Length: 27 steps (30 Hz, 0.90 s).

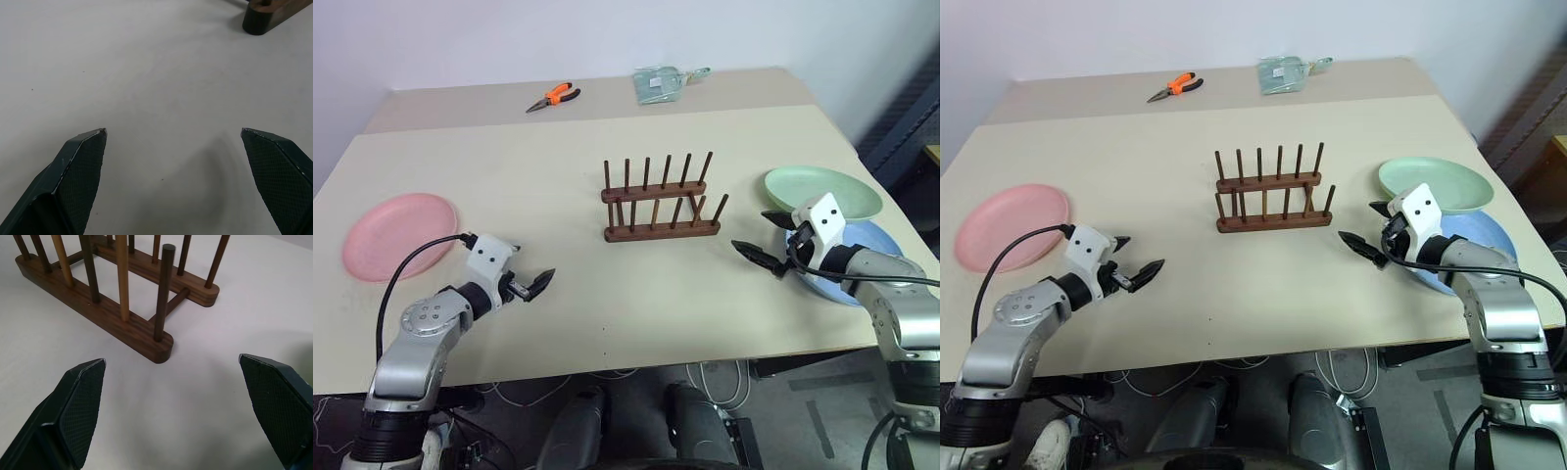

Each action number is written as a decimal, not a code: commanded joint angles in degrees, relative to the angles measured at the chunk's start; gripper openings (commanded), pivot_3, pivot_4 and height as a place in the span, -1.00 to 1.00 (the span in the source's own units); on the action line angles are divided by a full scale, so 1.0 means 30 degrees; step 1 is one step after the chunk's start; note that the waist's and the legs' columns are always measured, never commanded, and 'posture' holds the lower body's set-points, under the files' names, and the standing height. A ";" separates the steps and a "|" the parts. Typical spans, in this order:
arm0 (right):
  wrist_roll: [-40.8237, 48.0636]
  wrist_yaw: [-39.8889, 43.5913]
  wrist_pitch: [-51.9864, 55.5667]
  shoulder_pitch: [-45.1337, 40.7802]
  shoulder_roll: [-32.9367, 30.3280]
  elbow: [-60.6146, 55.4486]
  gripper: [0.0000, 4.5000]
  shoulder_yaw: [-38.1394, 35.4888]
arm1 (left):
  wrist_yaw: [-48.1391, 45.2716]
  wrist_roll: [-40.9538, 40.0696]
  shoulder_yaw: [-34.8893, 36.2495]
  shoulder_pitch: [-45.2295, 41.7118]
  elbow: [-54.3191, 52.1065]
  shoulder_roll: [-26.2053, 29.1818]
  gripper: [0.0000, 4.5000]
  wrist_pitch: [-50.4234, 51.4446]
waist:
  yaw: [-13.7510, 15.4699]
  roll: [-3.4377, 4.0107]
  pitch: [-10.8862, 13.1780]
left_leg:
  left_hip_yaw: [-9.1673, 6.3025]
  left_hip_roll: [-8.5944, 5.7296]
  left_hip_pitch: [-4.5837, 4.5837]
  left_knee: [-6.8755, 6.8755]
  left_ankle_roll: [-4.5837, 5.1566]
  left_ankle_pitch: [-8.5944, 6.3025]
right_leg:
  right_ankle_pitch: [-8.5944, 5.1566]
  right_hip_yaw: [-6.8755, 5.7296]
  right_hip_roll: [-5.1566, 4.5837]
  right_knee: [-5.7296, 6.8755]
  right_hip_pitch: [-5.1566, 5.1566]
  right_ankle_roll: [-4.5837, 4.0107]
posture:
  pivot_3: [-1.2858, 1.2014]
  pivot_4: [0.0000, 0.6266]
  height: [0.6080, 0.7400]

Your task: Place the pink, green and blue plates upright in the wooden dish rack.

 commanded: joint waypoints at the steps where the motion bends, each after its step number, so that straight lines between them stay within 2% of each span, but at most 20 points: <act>1: -0.0130 -0.0008 -0.0475 -0.0366 0.0094 -0.0582 0.98 0.0160 | 0.0157 -0.0020 -0.0037 0.0105 -0.0759 -0.0082 1.00 -0.0079 | -0.0004 0.0000 0.0000 | 0.0000 0.0000 0.0000 0.0001 0.0000 0.0000 | 0.0000 0.0000 0.0000 0.0000 0.0000 0.0001 | 0.03 -0.52 0.88; 6: 0.0057 0.0297 0.0014 -0.0697 0.0111 -0.0330 0.98 0.0613 | -0.0218 -0.0358 -0.0137 -0.0200 -0.0420 -0.0049 1.00 -0.0011 | -0.0001 0.0000 0.0000 | 0.0000 0.0000 0.0000 0.0001 0.0000 0.0000 | 0.0001 0.0000 0.0001 0.0001 0.0000 0.0001 | 0.03 -0.52 0.88; 10: -0.0208 -0.0029 -0.0020 -0.0240 0.0470 -0.1166 0.98 0.1142 | -0.1659 -0.0065 -0.1336 -0.2089 0.1764 0.0149 1.00 -0.0690 | 0.0053 -0.0001 0.0000 | -0.0002 -0.0001 0.0000 0.0003 0.0000 0.0001 | 0.0000 -0.0005 0.0002 0.0002 0.0001 0.0001 | 0.03 -0.52 0.88; 13: -0.0317 -0.0638 0.0030 0.0139 0.0999 -0.2014 0.98 0.1488 | -0.3203 0.0680 -0.3025 -0.4761 0.4748 -0.0038 1.00 -0.1794 | 0.0083 -0.0003 0.0001 | -0.0004 -0.0006 -0.0004 0.0009 -0.0001 0.0001 | 0.0007 -0.0010 0.0003 -0.0004 0.0006 0.0012 | 0.03 -0.52 0.88; 18: -0.0525 -0.1765 0.0053 0.1103 0.1824 -0.3456 0.98 0.1804 | -0.6207 0.1981 -0.5805 -0.9646 1.1180 -0.1359 1.00 -0.4329 | 0.0095 -0.0010 0.0001 | 0.0000 -0.0016 -0.0010 0.0012 -0.0001 0.0003 | 0.0021 -0.0014 -0.0001 -0.0012 0.0004 0.0036 | 0.03 -0.52 0.88; 25: -0.0640 -0.3340 0.0539 0.3338 0.2418 -0.6079 0.98 0.1472 | -0.7926 0.3637 -0.7331 -1.3636 1.8423 -0.3783 1.00 -0.7747 | 0.0071 -0.0010 -0.0012 | -0.0004 -0.0019 -0.0009 0.0027 0.0004 0.0001 | 0.0023 -0.0016 -0.0004 -0.0007 0.0012 0.0041 | 0.03 -0.52 0.88; 26: -0.0503 -0.3543 0.0736 0.3581 0.2472 -0.6518 1.00 0.1348 | -0.8044 0.3769 -0.7331 -1.3972 1.9025 -0.4055 0.76 -0.8081 | 0.0096 -0.0011 -0.0013 | -0.0004 -0.0021 -0.0006 0.0030 0.0005 0.0001 | 0.0023 -0.0016 -0.0007 -0.0008 0.0020 0.0042 | 0.03 -0.52 0.88; 27: -0.0416 -0.3702 0.0882 0.3773 0.2502 -0.6829 1.00 0.1270 | -0.8229 0.3790 -0.7245 -1.4190 1.9456 -0.4267 0.61 -0.8409 | 0.0090 -0.0014 -0.0014 | -0.0007 -0.0021 -0.0007 0.0029 0.0006 0.0000 | 0.0022 -0.0018 -0.0006 -0.0008 0.0020 0.0043 | 0.03 -0.52 0.88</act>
